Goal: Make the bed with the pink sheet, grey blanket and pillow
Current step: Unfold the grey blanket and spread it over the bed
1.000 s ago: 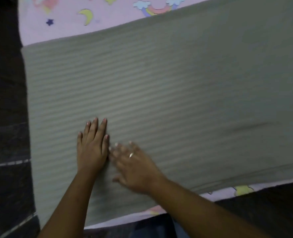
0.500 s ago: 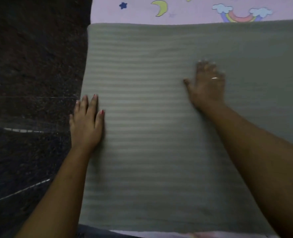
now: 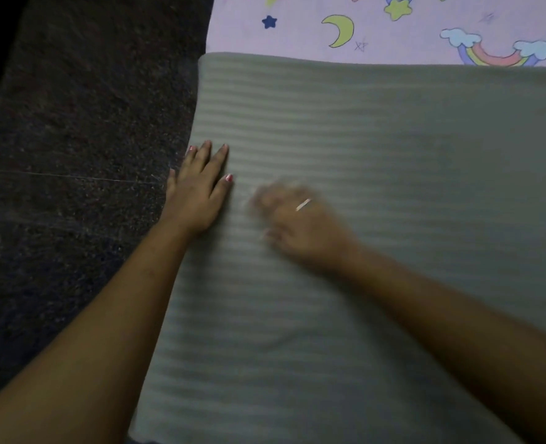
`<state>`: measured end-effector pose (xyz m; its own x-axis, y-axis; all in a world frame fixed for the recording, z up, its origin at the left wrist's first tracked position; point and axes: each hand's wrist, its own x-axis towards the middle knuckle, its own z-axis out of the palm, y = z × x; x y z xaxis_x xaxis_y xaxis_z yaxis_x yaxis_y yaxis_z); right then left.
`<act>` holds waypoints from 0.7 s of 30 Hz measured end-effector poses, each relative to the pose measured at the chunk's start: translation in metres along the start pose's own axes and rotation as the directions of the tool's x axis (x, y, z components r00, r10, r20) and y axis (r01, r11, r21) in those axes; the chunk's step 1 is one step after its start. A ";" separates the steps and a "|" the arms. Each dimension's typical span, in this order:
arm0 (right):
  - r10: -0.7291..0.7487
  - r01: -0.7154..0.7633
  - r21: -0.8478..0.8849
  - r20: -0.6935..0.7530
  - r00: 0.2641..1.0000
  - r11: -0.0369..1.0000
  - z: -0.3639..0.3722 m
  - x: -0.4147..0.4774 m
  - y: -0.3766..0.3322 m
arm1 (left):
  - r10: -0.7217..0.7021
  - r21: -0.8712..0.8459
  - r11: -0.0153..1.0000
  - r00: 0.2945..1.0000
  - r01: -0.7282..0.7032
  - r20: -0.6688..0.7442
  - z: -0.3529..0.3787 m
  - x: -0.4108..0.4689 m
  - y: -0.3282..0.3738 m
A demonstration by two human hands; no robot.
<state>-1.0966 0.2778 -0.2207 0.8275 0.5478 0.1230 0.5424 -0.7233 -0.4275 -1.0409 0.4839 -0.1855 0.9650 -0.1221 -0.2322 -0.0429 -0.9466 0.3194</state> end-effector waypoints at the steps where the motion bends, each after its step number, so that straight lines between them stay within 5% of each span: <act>1: 0.237 -0.244 -0.091 -0.077 0.968 0.966 -0.018 0.003 0.047 | 0.003 0.003 1.000 1.000 -0.003 -0.013 0.003 0.001 0.000; 4: 0.719 -0.764 -0.216 -0.260 0.645 0.608 -0.073 -0.014 0.156 | 0.019 0.058 0.998 0.997 -0.015 -0.072 0.012 0.001 -0.002; 6: 0.859 -0.898 -0.150 -0.264 0.439 0.413 -0.090 -0.016 0.179 | 0.040 0.080 0.996 0.994 -0.031 -0.105 0.015 0.001 -0.004; 7: 0.872 -0.908 -0.134 -0.255 0.419 0.397 -0.087 -0.004 0.177 | 0.051 0.079 0.996 0.992 -0.042 -0.117 0.016 0.001 -0.005; 11: 0.657 -0.681 -0.246 -0.184 0.731 0.690 -0.034 0.081 0.113 | 0.056 0.052 0.997 0.988 -0.049 -0.142 0.018 0.005 -0.011; 13: 0.545 -0.558 -0.218 -0.118 0.830 0.801 -0.003 0.119 0.058 | 0.059 0.001 0.998 0.985 -0.060 -0.161 0.018 0.007 -0.017; 18: 0.277 -0.279 -0.207 -0.040 0.960 0.938 0.037 0.140 -0.047 | -0.099 -0.437 0.899 0.973 -0.003 -0.210 0.009 -0.011 -0.044; 21: 0.110 -0.099 -0.151 0.065 0.992 0.984 0.047 0.106 -0.092 | -0.094 -0.467 0.884 0.976 -0.008 -0.196 0.003 -0.045 -0.052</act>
<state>-1.0658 0.4217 -0.2101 0.8709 0.4912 0.0171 0.4735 -0.8291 -0.2972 -1.0831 0.5376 -0.1939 0.9966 0.0285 -0.0769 0.0750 -0.6966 0.7135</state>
